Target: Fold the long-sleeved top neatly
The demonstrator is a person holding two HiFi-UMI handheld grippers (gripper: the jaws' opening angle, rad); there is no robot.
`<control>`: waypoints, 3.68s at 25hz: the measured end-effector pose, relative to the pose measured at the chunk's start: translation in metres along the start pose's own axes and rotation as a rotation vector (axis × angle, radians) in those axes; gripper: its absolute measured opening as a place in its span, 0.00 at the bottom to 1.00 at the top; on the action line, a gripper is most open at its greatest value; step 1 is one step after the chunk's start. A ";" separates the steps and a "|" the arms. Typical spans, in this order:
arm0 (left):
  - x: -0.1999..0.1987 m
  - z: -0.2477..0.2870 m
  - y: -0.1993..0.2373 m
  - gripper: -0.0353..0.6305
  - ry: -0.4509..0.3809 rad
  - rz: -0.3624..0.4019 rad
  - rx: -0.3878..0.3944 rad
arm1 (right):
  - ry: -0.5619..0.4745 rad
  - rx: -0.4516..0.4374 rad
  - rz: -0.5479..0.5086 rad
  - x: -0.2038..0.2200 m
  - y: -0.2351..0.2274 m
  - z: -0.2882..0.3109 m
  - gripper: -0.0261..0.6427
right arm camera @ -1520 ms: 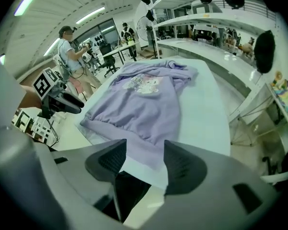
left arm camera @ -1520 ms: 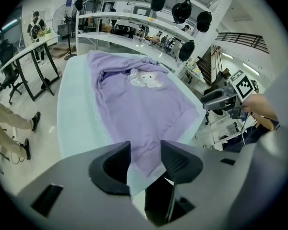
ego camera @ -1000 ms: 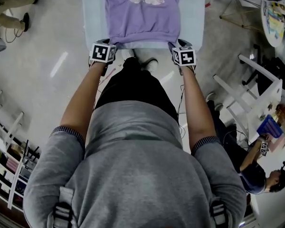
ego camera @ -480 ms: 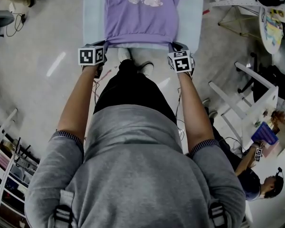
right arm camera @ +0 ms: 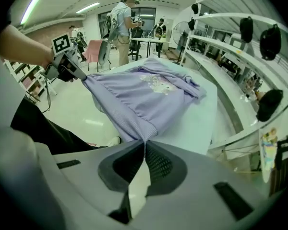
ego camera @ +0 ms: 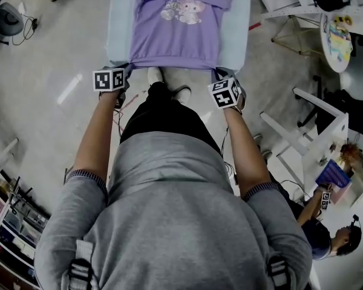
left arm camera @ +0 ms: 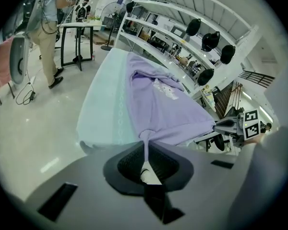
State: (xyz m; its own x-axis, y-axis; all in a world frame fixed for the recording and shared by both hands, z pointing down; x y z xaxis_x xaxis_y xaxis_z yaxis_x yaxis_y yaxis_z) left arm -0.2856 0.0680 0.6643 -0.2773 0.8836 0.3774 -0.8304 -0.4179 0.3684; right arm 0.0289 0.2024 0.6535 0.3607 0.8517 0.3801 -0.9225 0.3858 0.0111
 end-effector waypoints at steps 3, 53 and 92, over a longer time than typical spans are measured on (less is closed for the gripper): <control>0.006 -0.012 -0.006 0.11 -0.012 -0.005 0.003 | -0.015 -0.022 0.010 0.005 0.005 -0.008 0.07; -0.133 -0.015 -0.017 0.11 0.145 -0.001 0.062 | 0.068 -0.195 0.179 -0.092 -0.082 -0.033 0.07; -0.298 0.124 0.019 0.11 0.248 -0.107 0.071 | 0.157 -0.263 0.469 -0.205 -0.240 0.090 0.08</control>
State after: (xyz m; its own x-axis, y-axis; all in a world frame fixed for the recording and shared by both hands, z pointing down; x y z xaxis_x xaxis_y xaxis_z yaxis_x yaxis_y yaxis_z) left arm -0.1585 -0.2297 0.6643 -0.3069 0.9445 0.1171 -0.8277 -0.3256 0.4570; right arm 0.1642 -0.0965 0.6567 -0.0457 0.9882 0.1464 -0.9311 0.0110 -0.3646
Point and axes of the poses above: the fingertips, and each gripper's own axes: z forward along the fingers, y to its left, x out of its underside, the point moved 2 cm from there along -z, backward along the fingers, and after that the axes turned 5 degrees about -x, right-handed, at the moved point
